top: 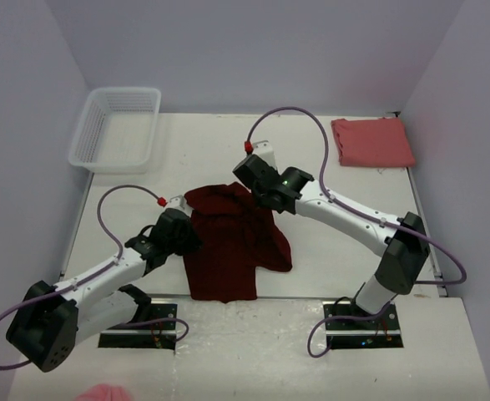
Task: Fold and stack the t-shirts
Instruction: Flatten out the tshirt
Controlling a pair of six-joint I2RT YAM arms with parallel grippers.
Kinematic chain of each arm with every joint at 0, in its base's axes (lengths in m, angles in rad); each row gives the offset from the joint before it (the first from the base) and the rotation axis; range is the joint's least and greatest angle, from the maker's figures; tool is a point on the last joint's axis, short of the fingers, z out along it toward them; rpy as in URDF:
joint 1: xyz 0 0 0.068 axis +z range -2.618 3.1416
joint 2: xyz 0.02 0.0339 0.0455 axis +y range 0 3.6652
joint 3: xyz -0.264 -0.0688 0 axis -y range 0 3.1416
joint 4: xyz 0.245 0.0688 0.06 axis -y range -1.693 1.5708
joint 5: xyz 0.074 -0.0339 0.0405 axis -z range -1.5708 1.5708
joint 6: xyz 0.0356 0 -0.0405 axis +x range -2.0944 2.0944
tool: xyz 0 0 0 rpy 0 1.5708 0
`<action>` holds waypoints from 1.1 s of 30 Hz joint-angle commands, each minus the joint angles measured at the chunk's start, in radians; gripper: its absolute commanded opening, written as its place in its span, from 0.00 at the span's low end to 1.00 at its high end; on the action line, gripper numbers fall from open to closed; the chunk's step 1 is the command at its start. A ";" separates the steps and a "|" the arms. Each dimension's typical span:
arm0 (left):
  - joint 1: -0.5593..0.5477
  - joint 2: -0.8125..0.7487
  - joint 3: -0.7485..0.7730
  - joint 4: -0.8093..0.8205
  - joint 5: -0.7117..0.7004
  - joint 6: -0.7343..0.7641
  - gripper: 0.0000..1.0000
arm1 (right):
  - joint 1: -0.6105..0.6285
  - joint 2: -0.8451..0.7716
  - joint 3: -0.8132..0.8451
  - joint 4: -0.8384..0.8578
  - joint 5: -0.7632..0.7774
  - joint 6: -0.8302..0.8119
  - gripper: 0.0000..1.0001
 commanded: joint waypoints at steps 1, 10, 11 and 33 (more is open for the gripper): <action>-0.002 0.072 0.005 0.154 0.044 0.004 0.00 | -0.005 -0.045 -0.041 -0.024 0.034 -0.025 0.00; 0.000 0.329 0.066 0.220 -0.010 -0.003 0.00 | -0.052 -0.196 -0.087 -0.127 0.140 0.034 0.00; 0.000 0.348 0.078 0.220 -0.013 -0.002 0.00 | -0.060 -0.211 -0.096 -0.135 0.152 0.045 0.00; 0.190 0.618 0.327 0.267 0.049 0.110 0.04 | -0.424 -0.369 -0.305 -0.025 0.101 -0.055 0.00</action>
